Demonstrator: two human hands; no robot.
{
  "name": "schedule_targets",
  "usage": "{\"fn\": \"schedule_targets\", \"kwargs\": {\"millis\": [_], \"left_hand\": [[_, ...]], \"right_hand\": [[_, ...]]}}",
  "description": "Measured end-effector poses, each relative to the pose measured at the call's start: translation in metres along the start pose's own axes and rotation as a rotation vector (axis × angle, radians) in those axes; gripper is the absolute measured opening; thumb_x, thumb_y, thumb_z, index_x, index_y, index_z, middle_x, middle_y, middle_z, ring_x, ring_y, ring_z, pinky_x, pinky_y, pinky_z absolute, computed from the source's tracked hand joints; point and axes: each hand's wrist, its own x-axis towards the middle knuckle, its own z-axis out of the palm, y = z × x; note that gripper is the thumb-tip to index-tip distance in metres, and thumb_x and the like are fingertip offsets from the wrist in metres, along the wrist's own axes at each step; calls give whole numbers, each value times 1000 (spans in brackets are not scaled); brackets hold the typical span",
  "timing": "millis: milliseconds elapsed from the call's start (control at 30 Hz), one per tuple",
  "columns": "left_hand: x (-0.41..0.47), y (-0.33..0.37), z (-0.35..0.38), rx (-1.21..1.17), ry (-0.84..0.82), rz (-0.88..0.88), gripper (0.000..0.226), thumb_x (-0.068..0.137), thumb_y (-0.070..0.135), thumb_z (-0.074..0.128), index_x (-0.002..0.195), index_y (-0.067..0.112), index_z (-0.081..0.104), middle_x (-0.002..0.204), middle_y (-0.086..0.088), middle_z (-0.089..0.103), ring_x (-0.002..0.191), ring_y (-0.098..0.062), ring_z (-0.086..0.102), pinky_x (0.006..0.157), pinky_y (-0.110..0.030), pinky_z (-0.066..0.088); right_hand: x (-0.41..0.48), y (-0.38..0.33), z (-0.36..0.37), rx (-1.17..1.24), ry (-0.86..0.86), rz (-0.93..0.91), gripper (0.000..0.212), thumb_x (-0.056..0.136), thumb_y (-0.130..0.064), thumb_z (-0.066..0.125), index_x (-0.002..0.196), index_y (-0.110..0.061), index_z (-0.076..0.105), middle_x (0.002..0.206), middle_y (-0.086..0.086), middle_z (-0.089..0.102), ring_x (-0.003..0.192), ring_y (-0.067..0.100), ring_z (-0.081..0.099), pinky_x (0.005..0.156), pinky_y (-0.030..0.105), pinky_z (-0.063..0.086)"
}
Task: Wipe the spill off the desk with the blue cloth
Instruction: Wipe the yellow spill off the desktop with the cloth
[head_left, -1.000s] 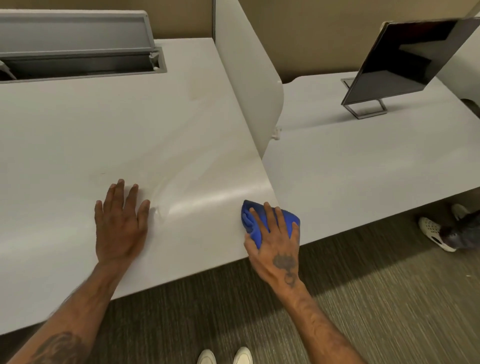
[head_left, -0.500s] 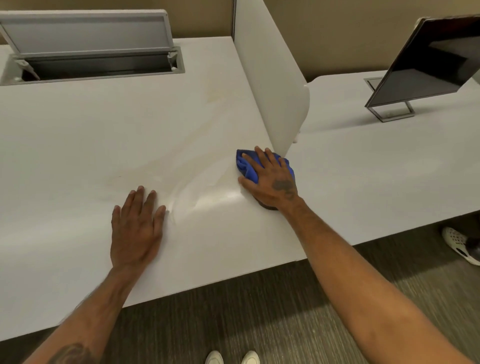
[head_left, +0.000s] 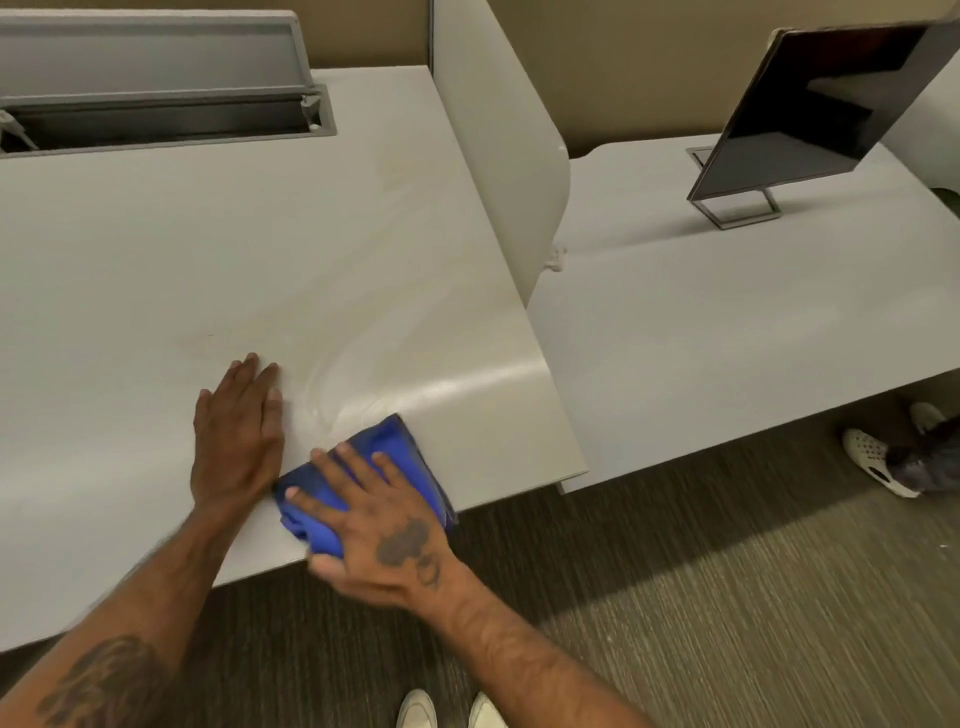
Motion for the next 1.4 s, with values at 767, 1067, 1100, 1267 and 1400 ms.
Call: {"fn": "schedule_targets", "kwargs": {"millis": [767, 1067, 1100, 1267, 1400], "left_hand": [[-18, 25, -7, 139, -37, 103, 60, 99, 41, 20, 151, 15, 37, 162, -3, 27, 151, -15, 18, 122, -43, -2], [-8, 103, -4, 8, -64, 116, 48, 106, 40, 29, 149, 23, 40, 164, 9, 18, 151, -3, 4, 123, -38, -1], [-3, 118, -1, -7, -81, 99, 46, 106, 37, 31, 148, 23, 42, 164, 8, 19, 151, -4, 6, 123, -38, 0], [20, 183, 27, -78, -227, 42, 45, 106, 35, 33, 150, 27, 39, 164, 6, 18, 152, -8, 6, 124, -42, 2], [19, 219, 63, 10, -300, 56, 50, 106, 38, 29, 155, 27, 27, 166, 2, 11, 153, -12, -1, 122, -43, -2]], "right_hand": [[-6, 170, -65, -39, 161, 482, 66, 94, -61, 30, 155, -42, 14, 167, 0, 9, 153, 24, 4, 121, 49, -3], [39, 202, -82, 25, 93, 287, 64, 97, -52, 39, 156, -33, 22, 167, 2, 9, 154, 23, 2, 123, 45, -3], [28, 201, -82, 55, 67, 223, 62, 98, -49, 40, 155, -32, 24, 167, 2, 10, 154, 22, 3, 123, 44, -3], [-59, 198, -70, 157, 49, -69, 58, 94, -46, 47, 149, -29, 40, 162, 0, 28, 151, 21, 19, 121, 42, 0], [-106, 210, -78, 356, -3, -96, 52, 93, -43, 49, 143, -29, 48, 157, -3, 40, 148, 17, 27, 121, 41, 5]]}}
